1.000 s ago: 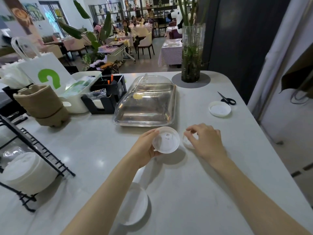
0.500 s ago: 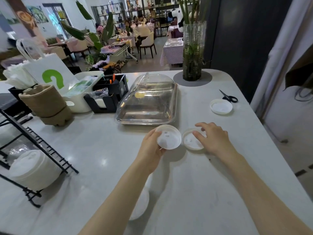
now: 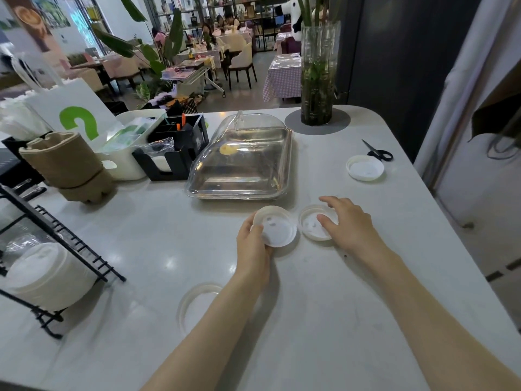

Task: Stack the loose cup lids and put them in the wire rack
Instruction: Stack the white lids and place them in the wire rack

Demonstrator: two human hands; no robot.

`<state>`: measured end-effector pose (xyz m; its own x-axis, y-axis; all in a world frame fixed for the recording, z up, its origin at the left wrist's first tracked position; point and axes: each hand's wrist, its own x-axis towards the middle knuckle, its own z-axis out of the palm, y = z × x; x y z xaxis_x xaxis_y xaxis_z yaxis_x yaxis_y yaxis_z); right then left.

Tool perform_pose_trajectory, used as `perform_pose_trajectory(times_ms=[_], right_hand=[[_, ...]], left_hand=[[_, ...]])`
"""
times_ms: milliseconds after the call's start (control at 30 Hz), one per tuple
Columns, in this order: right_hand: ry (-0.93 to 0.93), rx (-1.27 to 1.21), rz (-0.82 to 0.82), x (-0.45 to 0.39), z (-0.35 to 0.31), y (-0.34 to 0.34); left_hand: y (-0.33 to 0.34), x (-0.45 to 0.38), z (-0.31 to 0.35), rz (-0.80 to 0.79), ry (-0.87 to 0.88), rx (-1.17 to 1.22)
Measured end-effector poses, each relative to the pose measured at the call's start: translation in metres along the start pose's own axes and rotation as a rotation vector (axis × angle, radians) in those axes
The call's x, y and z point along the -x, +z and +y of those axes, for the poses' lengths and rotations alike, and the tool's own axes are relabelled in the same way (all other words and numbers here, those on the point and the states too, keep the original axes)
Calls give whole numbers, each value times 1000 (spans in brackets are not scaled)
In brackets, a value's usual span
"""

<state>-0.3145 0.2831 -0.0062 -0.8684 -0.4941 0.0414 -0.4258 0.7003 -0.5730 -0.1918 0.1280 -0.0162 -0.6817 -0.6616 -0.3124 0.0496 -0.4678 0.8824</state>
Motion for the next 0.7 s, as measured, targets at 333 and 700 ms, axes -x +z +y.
perform_pose_trajectory(times_ms=[333, 700], right_hand=[[8, -4, -11, 1, -4, 4], [22, -34, -35, 0, -1, 6]], left_hand=[[-11, -24, 26, -33, 0, -59], [-6, -20, 12, -28, 10, -86]])
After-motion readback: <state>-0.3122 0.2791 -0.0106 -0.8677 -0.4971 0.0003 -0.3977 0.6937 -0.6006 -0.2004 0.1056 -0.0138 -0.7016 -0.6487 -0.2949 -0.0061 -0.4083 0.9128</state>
